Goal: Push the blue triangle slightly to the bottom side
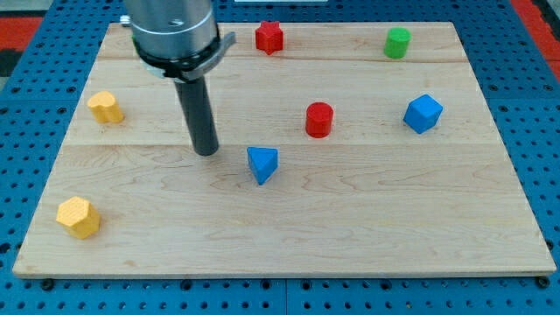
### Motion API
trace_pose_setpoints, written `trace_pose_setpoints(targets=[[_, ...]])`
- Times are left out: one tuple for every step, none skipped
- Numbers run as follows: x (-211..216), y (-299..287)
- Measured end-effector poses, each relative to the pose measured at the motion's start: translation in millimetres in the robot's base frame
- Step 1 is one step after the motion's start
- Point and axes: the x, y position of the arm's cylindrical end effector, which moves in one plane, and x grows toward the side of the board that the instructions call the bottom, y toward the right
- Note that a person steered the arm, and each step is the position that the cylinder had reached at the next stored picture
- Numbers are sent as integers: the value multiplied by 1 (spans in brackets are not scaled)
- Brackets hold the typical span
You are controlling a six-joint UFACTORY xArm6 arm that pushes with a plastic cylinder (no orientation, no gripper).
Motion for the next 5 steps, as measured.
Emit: trace_pose_setpoints(targets=[[0,20],[0,20],[0,20],[0,29],[-1,50]])
